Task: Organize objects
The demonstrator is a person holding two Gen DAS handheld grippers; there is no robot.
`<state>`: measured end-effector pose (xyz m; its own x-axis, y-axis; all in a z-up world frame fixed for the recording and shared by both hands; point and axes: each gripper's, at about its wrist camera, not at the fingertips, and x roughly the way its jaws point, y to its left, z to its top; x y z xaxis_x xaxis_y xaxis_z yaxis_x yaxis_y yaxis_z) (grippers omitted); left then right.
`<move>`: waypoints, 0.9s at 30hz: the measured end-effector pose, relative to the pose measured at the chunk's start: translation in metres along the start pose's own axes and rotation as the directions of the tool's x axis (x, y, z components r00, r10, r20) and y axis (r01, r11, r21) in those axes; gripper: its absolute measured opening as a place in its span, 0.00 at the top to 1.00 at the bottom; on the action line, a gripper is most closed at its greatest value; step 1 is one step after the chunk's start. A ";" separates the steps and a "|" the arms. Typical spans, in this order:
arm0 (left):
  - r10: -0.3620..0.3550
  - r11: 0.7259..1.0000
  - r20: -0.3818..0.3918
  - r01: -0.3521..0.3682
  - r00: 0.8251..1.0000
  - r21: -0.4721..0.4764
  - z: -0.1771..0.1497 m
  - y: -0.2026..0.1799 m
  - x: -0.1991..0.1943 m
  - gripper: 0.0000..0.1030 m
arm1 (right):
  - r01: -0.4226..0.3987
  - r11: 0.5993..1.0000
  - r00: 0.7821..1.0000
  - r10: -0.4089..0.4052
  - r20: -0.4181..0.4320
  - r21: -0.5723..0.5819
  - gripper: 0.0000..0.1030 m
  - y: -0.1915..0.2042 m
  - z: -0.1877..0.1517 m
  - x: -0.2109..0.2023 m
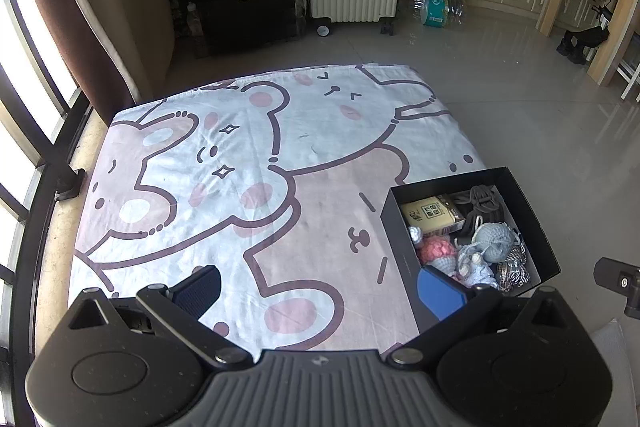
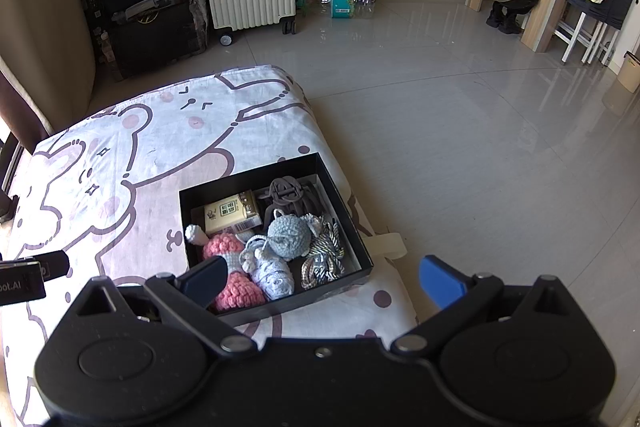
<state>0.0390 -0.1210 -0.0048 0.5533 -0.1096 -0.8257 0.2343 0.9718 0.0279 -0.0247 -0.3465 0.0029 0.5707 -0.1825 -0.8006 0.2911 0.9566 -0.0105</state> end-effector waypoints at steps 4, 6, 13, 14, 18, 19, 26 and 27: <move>-0.001 1.000 0.000 0.001 1.000 0.001 0.000 -0.001 0.000 0.00 | 0.000 1.000 1.000 0.000 0.000 0.000 0.00 0.000 0.000 0.000; -0.001 1.000 0.000 0.001 1.000 0.001 0.000 -0.001 0.001 0.00 | 0.000 1.000 1.000 0.000 0.000 0.000 0.00 0.000 0.000 0.000; -0.001 1.000 -0.001 0.001 1.000 0.002 0.000 -0.001 0.001 0.00 | 0.000 1.000 1.000 0.000 0.000 0.000 0.00 0.000 0.000 0.000; -0.001 1.000 -0.002 0.001 1.000 0.002 0.000 -0.002 0.001 0.00 | 0.000 1.000 1.000 0.000 -0.001 0.000 0.00 0.000 0.000 0.000; -0.001 1.000 -0.003 0.001 1.000 0.003 0.000 -0.002 0.002 0.00 | 0.000 1.000 1.000 0.000 -0.001 0.000 0.00 0.000 0.000 0.000; -0.001 1.000 -0.003 0.001 1.000 0.003 0.000 -0.003 0.002 0.00 | 0.000 1.000 1.000 0.000 -0.001 0.000 0.00 0.000 0.001 0.000; -0.001 1.000 -0.003 0.001 1.000 0.003 0.000 -0.002 0.001 0.00 | 0.000 1.000 1.000 0.000 -0.001 0.000 0.00 0.000 0.001 0.000; -0.001 1.000 -0.003 0.001 1.000 0.002 0.000 -0.002 0.001 0.00 | 0.000 1.000 1.000 0.000 -0.001 0.000 0.00 0.000 0.001 0.000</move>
<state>0.0392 -0.1232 -0.0060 0.5506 -0.1104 -0.8274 0.2369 0.9711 0.0281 -0.0244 -0.3468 0.0036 0.5703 -0.1820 -0.8011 0.2908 0.9567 -0.0104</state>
